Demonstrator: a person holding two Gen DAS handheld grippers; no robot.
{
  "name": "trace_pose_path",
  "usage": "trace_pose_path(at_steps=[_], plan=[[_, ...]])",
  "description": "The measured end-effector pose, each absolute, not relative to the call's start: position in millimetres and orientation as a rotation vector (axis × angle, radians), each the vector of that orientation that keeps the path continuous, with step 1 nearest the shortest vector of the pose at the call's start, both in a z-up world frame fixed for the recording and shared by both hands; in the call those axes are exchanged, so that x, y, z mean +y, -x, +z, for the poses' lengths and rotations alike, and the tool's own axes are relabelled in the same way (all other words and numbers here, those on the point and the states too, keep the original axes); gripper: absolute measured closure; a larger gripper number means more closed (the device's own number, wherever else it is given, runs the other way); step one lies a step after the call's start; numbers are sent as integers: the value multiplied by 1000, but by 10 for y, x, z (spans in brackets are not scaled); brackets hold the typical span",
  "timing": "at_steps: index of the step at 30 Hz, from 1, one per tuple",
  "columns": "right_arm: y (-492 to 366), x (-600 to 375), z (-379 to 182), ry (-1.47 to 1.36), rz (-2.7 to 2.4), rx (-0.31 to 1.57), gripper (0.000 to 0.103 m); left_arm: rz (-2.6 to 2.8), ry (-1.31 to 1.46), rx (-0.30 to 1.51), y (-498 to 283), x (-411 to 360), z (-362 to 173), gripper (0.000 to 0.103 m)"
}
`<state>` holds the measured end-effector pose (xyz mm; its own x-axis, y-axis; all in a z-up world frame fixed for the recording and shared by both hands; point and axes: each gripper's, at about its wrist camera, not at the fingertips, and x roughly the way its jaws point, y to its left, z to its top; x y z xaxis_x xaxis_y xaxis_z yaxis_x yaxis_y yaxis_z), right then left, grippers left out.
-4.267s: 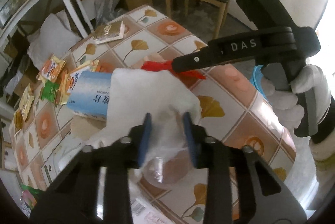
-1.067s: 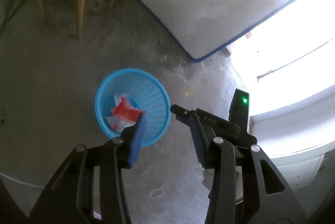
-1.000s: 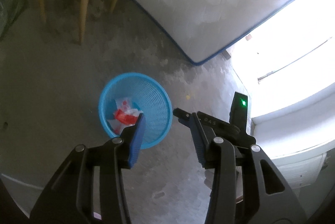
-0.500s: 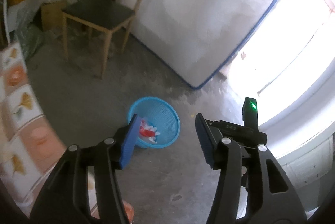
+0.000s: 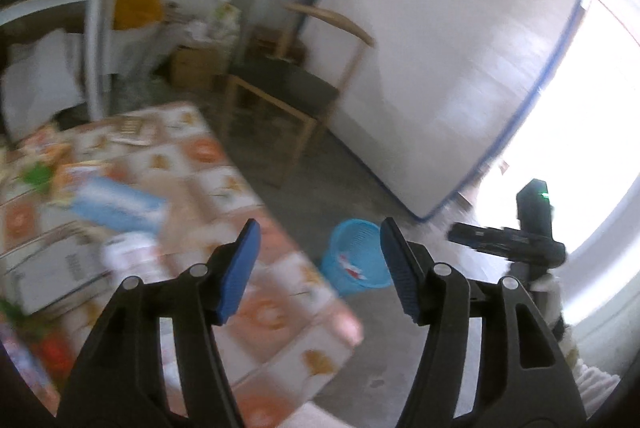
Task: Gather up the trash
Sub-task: 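Move both open grippers back over the table, then reach the left gripper to the orange Enaak packet while the right approaches the blue medicine box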
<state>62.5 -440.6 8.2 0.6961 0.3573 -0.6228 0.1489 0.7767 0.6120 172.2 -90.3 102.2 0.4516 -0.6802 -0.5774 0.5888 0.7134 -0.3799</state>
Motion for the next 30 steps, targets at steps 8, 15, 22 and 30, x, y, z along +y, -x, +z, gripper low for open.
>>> trace_pose_path(at_steps=[8, 15, 22, 30], plan=[[-1003, -3531, 330, -586, 307, 860, 39, -530, 332, 876, -2293, 393, 948, 44], [-1621, -3076, 275, -592, 382, 905, 39, -330, 646, 1115, -3239, 961, 367, 47], [-2219, -2800, -13, -635, 414, 959, 39, -152, 557, 1274, -4062, 960, -214, 52], [-2665, -2766, -327, -645, 403, 1010, 39, -128, 503, 1317, -4490, 914, -624, 68]])
